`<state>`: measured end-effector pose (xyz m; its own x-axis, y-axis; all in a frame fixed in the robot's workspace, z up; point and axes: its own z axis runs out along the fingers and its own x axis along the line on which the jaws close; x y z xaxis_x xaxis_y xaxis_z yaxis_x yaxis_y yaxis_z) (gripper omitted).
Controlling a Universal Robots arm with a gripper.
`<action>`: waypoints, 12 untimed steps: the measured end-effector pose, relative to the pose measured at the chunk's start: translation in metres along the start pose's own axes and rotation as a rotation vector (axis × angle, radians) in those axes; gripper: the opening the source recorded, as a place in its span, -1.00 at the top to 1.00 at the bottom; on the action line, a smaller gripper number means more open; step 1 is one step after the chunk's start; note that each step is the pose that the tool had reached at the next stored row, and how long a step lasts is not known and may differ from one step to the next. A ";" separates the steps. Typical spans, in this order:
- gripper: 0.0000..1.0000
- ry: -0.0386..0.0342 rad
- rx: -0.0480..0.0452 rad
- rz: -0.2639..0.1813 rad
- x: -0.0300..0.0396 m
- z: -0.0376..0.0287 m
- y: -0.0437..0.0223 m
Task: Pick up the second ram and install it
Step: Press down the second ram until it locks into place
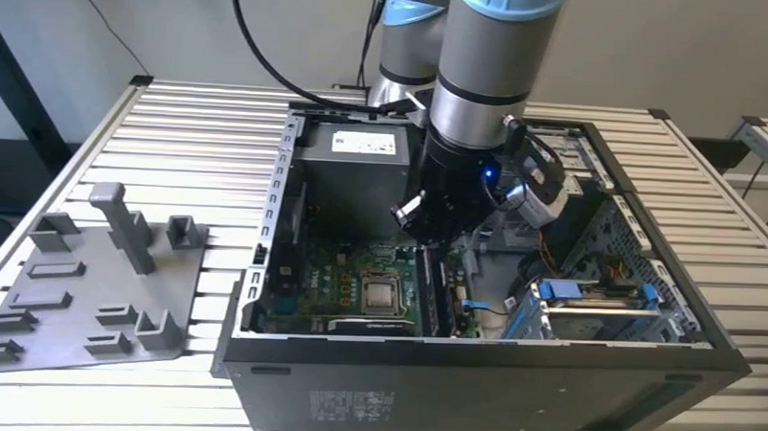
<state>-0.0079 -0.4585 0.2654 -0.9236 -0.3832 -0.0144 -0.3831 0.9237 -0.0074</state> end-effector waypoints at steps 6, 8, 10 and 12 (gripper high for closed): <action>0.79 -0.0008 -0.0016 -0.108 0.0000 0.0007 0.0000; 0.79 -0.0011 -0.0021 -0.144 0.0001 0.0008 0.0000; 0.79 -0.0014 -0.0027 -0.181 0.0002 0.0013 0.0001; 0.79 -0.0017 -0.0032 -0.218 0.0003 0.0019 0.0001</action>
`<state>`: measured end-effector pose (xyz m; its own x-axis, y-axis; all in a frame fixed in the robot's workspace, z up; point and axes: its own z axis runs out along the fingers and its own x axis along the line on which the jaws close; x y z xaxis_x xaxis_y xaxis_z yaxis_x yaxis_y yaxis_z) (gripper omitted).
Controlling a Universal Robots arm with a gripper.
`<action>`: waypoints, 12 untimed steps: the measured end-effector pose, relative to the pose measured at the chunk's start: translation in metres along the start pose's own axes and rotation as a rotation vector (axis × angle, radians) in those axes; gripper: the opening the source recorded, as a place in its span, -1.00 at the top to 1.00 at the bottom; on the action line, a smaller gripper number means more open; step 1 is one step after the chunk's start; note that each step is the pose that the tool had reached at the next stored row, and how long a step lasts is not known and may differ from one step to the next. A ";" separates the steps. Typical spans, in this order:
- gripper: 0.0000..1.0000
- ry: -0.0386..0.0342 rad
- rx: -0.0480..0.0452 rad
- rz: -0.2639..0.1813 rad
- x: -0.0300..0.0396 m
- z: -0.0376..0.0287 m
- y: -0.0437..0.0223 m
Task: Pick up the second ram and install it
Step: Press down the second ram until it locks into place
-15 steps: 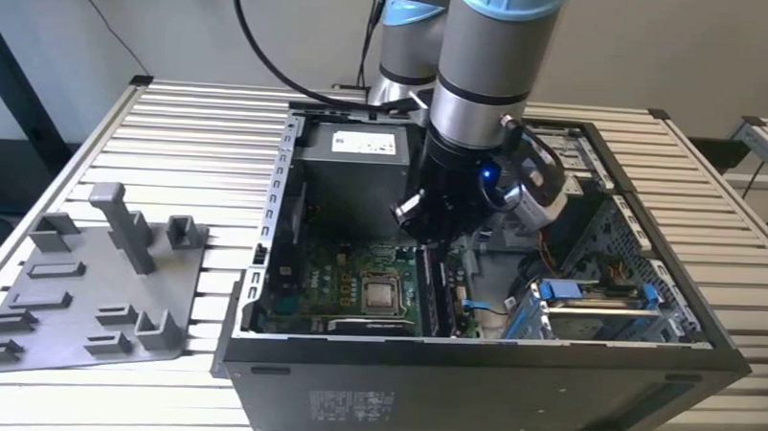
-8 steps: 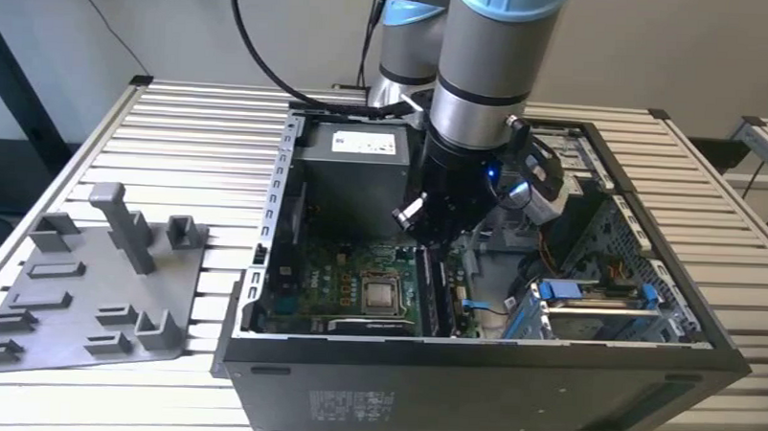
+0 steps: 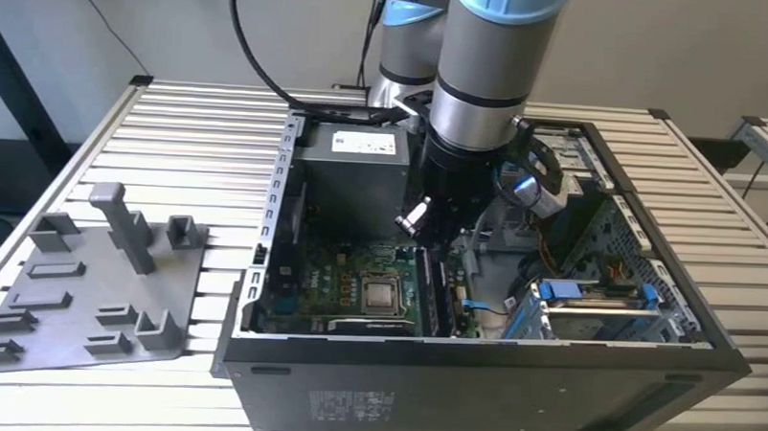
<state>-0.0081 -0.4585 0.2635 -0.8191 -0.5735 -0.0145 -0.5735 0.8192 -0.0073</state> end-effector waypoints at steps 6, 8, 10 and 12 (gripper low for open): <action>0.79 -0.0007 -0.0015 -0.109 0.0001 0.0015 0.0000; 0.79 -0.0010 -0.0020 -0.144 0.0001 0.0020 0.0000; 0.79 -0.0013 -0.0026 -0.181 0.0001 0.0025 0.0000; 0.79 -0.0015 -0.0031 -0.218 0.0001 0.0028 0.0000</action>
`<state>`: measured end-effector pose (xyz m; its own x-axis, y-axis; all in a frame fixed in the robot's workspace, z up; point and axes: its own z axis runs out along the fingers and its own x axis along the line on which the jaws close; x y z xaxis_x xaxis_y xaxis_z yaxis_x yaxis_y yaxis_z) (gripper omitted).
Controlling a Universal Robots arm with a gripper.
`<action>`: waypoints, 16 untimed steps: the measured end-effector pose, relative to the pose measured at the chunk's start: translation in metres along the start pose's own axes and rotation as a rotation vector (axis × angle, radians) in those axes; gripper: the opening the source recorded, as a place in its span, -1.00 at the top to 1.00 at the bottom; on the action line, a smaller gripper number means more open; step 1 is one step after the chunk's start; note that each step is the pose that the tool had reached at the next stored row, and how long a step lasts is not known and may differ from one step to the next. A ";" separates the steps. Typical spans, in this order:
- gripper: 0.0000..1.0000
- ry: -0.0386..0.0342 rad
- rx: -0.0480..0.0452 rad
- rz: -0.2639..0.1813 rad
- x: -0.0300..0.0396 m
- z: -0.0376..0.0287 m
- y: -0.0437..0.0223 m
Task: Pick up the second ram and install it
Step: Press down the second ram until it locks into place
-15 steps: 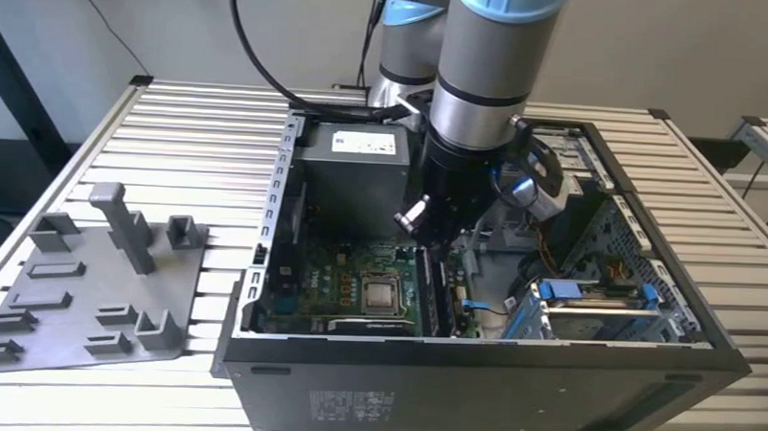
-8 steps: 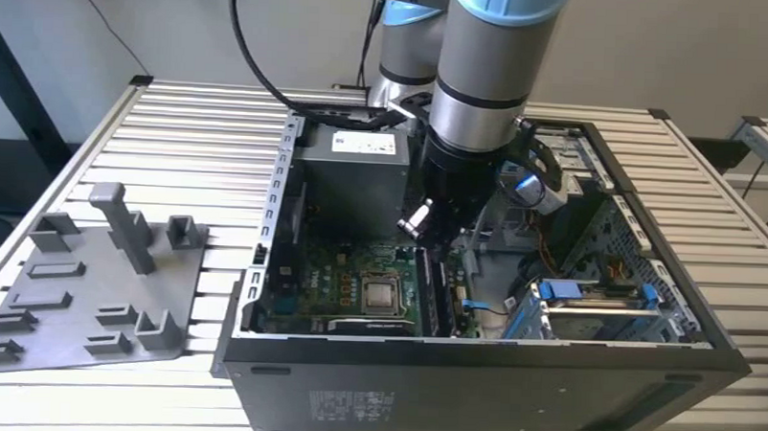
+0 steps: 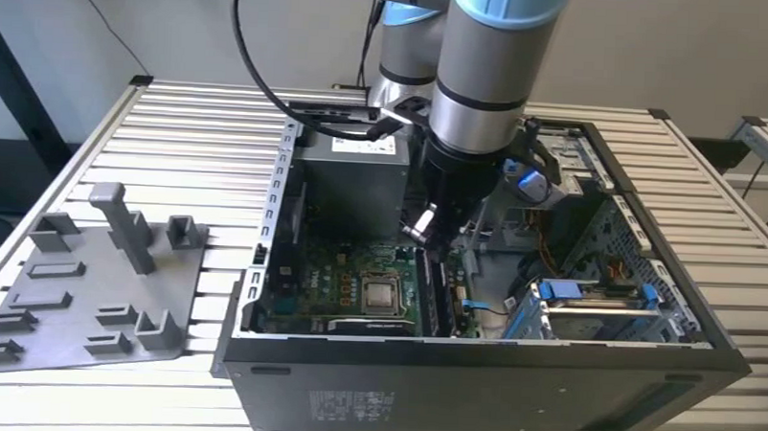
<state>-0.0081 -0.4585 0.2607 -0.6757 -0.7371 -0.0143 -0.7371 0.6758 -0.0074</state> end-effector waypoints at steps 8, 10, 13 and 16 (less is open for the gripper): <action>0.79 -0.0014 -0.0019 -0.145 0.0000 0.0023 0.0000; 0.79 -0.0018 -0.0024 -0.180 0.0000 0.0032 0.0001; 0.79 -0.0021 -0.0032 -0.235 0.0001 0.0050 0.0001; 0.79 -0.0025 -0.0040 -0.291 0.0002 0.0074 0.0001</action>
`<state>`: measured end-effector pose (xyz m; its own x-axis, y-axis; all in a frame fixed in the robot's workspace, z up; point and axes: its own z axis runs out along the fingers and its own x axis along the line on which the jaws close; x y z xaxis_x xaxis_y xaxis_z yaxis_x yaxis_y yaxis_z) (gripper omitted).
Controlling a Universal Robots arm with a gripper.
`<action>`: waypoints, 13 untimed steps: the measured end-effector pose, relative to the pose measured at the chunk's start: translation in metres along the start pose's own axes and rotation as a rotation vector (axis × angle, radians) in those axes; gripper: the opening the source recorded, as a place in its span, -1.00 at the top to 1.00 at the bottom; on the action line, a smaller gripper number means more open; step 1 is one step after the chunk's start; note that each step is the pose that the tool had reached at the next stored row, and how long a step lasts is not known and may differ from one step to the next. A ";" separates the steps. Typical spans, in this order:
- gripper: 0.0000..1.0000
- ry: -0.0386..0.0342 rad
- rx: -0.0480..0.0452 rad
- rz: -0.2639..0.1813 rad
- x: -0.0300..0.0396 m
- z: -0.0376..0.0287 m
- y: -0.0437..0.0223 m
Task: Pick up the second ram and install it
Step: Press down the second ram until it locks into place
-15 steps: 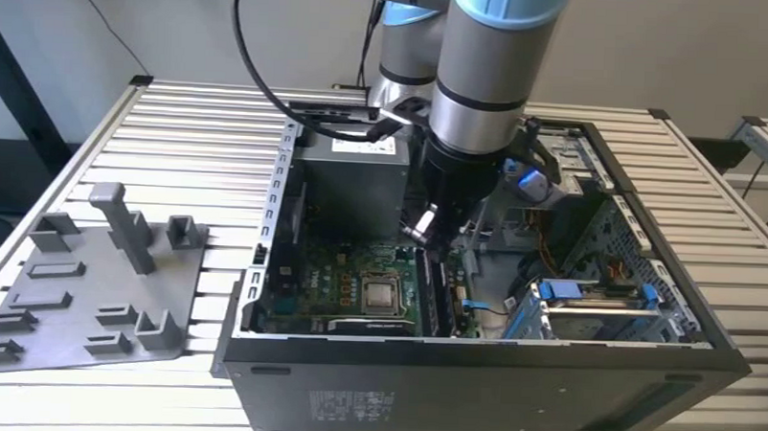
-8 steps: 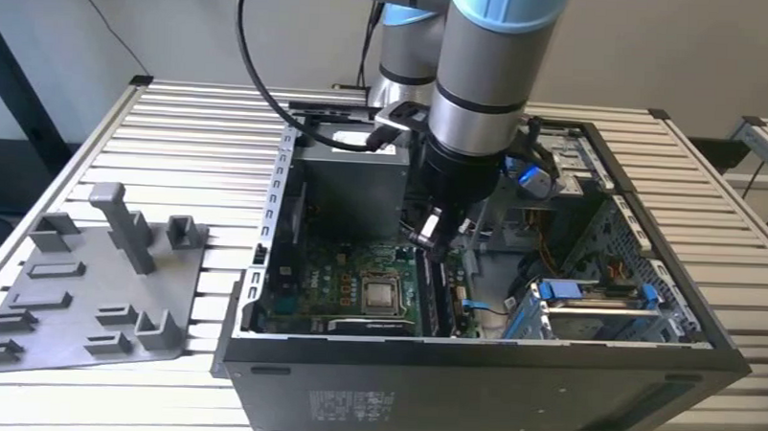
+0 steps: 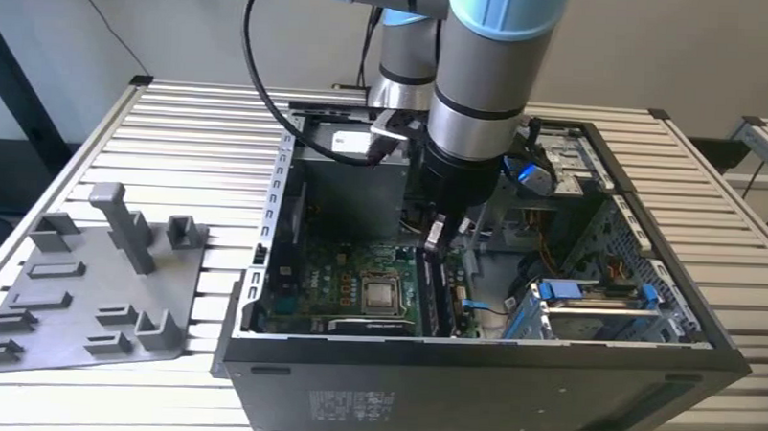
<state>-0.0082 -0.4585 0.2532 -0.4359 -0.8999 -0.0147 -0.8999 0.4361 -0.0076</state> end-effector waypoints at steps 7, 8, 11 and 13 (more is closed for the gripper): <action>0.79 -0.0010 -0.0014 -0.128 0.0001 0.0026 0.0000; 0.79 -0.0011 -0.0016 -0.145 0.0001 0.0027 0.0000; 0.79 -0.0018 -0.0023 -0.199 0.0001 0.0032 0.0000; 0.79 -0.0020 -0.0028 -0.236 0.0001 0.0035 0.0000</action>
<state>-0.0083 -0.4585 0.2497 -0.2134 -0.9768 -0.0148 -0.9769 0.2136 -0.0083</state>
